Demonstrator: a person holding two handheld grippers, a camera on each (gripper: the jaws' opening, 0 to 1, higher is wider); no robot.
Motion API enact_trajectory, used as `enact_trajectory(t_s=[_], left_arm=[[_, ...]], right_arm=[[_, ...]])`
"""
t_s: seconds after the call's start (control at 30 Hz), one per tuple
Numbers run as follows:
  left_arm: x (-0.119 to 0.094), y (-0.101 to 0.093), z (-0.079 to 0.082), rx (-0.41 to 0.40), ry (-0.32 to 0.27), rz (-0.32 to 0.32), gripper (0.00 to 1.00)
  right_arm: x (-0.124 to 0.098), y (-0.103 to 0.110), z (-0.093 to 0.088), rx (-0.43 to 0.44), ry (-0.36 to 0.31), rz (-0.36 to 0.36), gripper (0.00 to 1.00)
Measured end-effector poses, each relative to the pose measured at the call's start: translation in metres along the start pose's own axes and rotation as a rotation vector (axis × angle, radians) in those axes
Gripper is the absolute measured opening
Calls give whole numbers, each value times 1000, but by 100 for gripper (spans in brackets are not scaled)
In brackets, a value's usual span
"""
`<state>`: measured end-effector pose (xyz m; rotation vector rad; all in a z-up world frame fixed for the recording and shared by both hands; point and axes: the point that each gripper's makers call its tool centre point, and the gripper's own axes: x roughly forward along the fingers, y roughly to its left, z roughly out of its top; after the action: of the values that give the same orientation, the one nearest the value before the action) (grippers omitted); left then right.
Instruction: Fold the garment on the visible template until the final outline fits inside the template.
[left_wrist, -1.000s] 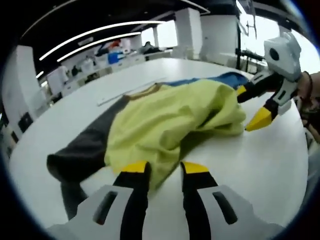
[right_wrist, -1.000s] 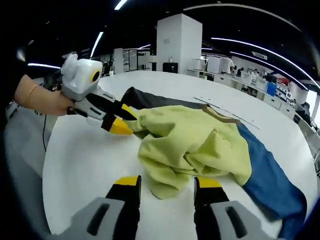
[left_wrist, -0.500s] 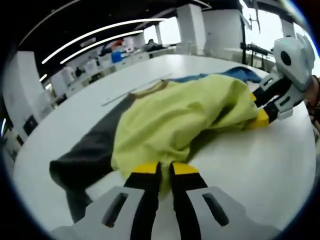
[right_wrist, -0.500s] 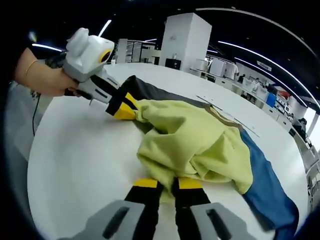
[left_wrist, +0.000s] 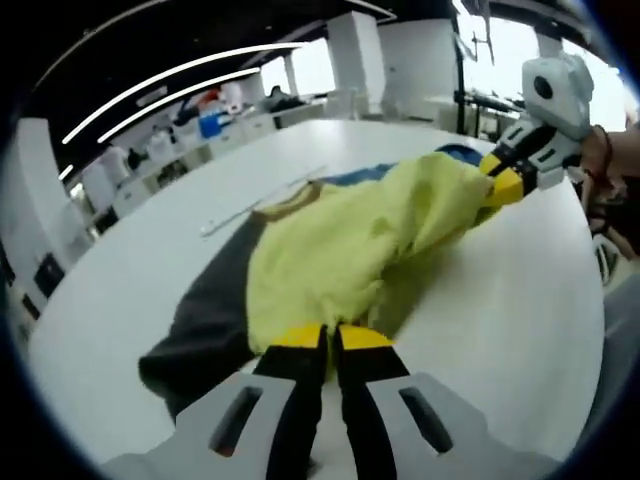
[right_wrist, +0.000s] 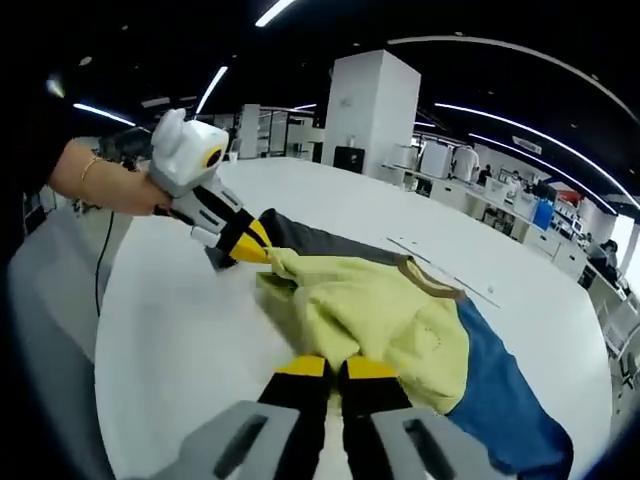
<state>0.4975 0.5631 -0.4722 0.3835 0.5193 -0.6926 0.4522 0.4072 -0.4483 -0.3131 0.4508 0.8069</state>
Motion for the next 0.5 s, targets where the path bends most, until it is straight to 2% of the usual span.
enact_trajectory(t_s=[0.13, 0.23, 0.27, 0.33, 0.5], left_arm=[[6, 14, 21, 22, -28, 11, 1], [19, 25, 28, 2, -34, 27, 1], [24, 29, 28, -18, -32, 33, 1], [32, 33, 27, -37, -22, 44, 1], [53, 42, 21, -67, 3, 62, 1]], right_arm=[[3, -21, 18, 30, -28, -32, 0], [11, -35, 24, 93, -30, -52, 0], [17, -39, 24, 114, -20, -45, 0], [27, -51, 14, 172, 36, -80, 0], [45, -62, 8, 231, 59, -66, 0]])
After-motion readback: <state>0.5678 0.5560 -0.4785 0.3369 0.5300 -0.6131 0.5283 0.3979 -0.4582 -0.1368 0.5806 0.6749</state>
